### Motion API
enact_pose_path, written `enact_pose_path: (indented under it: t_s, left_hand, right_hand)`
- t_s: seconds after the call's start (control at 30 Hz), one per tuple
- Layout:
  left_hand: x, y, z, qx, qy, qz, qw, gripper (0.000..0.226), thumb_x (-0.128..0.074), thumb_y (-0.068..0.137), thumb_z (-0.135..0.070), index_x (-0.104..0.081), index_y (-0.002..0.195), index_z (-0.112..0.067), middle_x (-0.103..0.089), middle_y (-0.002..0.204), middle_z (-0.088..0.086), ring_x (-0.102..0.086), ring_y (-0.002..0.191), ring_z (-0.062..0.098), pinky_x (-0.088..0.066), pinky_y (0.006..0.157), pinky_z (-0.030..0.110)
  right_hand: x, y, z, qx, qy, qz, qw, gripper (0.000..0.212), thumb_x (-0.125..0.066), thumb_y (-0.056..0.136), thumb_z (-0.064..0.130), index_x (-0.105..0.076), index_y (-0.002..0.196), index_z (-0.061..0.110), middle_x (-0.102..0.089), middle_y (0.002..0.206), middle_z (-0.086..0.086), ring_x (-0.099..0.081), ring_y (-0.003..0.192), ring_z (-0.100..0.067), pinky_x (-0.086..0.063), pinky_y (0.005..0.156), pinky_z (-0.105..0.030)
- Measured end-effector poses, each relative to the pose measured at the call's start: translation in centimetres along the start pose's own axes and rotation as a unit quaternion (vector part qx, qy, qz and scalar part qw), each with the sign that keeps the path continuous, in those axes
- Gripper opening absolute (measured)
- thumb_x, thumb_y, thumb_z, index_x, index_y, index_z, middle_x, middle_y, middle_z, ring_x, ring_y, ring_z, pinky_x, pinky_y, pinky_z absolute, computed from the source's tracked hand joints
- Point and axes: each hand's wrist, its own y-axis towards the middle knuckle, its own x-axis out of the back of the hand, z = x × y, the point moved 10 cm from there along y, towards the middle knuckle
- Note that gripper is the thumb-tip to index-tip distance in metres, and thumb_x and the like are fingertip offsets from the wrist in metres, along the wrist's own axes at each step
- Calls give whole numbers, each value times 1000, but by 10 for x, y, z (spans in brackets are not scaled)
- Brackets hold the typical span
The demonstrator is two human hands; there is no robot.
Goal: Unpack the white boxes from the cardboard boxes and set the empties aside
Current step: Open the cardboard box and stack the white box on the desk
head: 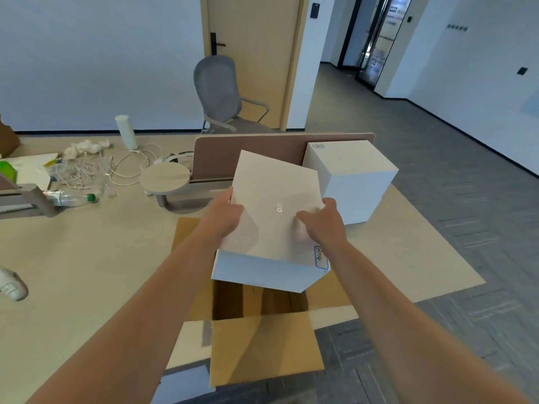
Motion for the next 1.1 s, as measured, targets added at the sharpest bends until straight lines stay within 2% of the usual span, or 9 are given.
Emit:
enact_pose_path:
  t_s: [0.17, 0.33, 0.47, 0.57, 0.67, 0.77, 0.9, 0.97, 1.1]
  left_hand:
    - [-15, 2, -38, 3, -8, -9, 1000, 33, -50, 91, -12, -48, 123, -20, -63, 103, 2, -62, 93, 23, -52, 80, 40]
    - [-62, -1, -79, 19, -34, -1, 999, 41, -55, 90, -12, -37, 125, -22, -59, 103, 5, -61, 93, 26, -55, 84, 46]
    - [-113, 0, -125, -4, -40, -10, 999, 43, -57, 88, -14, -41, 127, -23, -60, 106, 2, -62, 95, 25, -56, 85, 48]
    - [-159, -5, -159, -14, -59, -16, 998, 39, -55, 89, -15, -45, 126, -25, -60, 108, -1, -63, 95, 23, -56, 84, 46]
    - [-204, -10, -189, -20, -71, -17, 997, 38, -53, 87, -13, -52, 124, -22, -65, 108, 0, -66, 95, 23, -57, 84, 45]
    - [-240, -12, -214, -25, -78, -13, 997, 36, -51, 86, -11, -58, 121, -20, -70, 105, 1, -68, 93, 22, -57, 83, 42]
    - [-270, -5, -237, -20, -68, -16, 997, 27, -51, 86, -10, -61, 110, -18, -71, 101, 3, -69, 91, 23, -55, 73, 36]
    - [-278, 5, -244, -15, -60, -30, 998, 13, -55, 82, -14, -58, 94, -9, -67, 91, 8, -65, 84, 25, -48, 70, 35]
    - [-298, 30, -252, -10, -56, -34, 998, 12, -54, 85, -9, -60, 88, 2, -62, 82, 16, -61, 74, 27, -43, 64, 34]
  right_hand:
    - [46, 7, 18, 29, 20, 14, 999, 74, -63, 92, 31, -22, 152, 17, -47, 112, 1, -49, 99, -22, -39, 83, -34]
    - [104, 32, 3, 32, 26, 0, 999, 81, -68, 89, 34, -22, 155, 23, -47, 146, -3, -52, 125, -26, -40, 93, -34]
    - [174, 62, -5, 57, 11, -10, 998, 78, -70, 87, 31, -30, 153, 22, -44, 150, 0, -51, 127, -25, -37, 88, -31]
    - [227, 82, -13, 69, 3, -14, 998, 74, -72, 86, 28, -35, 149, 18, -49, 143, -2, -52, 124, -27, -40, 87, -32]
    - [277, 102, -21, 75, 1, -24, 997, 55, -74, 78, 28, -53, 126, 11, -62, 121, -5, -63, 102, -28, -49, 78, -36]
    - [312, 121, -29, 70, 11, -5, 998, 39, -74, 79, 23, -58, 112, 8, -69, 99, -7, -66, 87, -26, -50, 71, -35]
    - [342, 145, -32, 73, 10, 9, 997, 44, -70, 84, 16, -58, 124, 5, -68, 107, -14, -66, 100, -34, -52, 87, -42]
    - [351, 159, -31, 74, 12, 21, 997, 41, -68, 86, 11, -58, 124, -4, -68, 110, -21, -66, 102, -38, -51, 85, -40]
    - [358, 194, -32, 73, 25, 34, 996, 11, -66, 86, 15, -56, 85, 10, -60, 83, -9, -54, 70, -26, -40, 66, -32]
